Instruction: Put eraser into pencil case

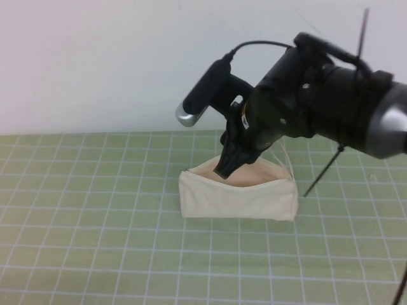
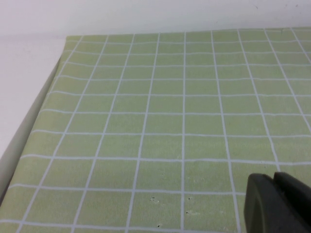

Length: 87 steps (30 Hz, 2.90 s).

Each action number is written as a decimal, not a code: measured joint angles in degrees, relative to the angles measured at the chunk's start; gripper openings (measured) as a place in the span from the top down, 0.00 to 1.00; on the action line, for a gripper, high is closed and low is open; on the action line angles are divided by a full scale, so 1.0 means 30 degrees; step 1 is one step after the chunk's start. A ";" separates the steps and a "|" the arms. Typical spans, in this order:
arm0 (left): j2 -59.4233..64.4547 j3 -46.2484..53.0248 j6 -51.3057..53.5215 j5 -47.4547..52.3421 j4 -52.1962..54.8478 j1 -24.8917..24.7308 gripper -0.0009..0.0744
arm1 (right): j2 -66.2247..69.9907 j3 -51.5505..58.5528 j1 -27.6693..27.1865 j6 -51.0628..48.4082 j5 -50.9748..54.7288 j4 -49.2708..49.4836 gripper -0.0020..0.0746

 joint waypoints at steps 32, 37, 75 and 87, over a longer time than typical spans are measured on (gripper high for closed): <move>0.0000 0.0000 0.0000 0.0000 0.0000 0.0000 0.99 | -0.8099 0.3469 -0.1447 0.1856 0.0886 0.5290 0.97; 0.0000 0.0000 0.0000 0.0000 0.0000 0.0000 0.99 | -1.2092 0.7082 -0.1447 0.1694 0.0281 0.5892 0.97; 0.0000 0.0000 0.0000 0.0000 0.0000 0.0000 0.99 | -3.4863 3.0163 -1.4071 0.1694 -1.3421 0.4981 0.97; 0.0000 0.0000 0.0000 0.0000 0.0000 0.0000 0.99 | -3.6816 3.2855 -1.4348 0.1502 -1.0994 0.7264 0.97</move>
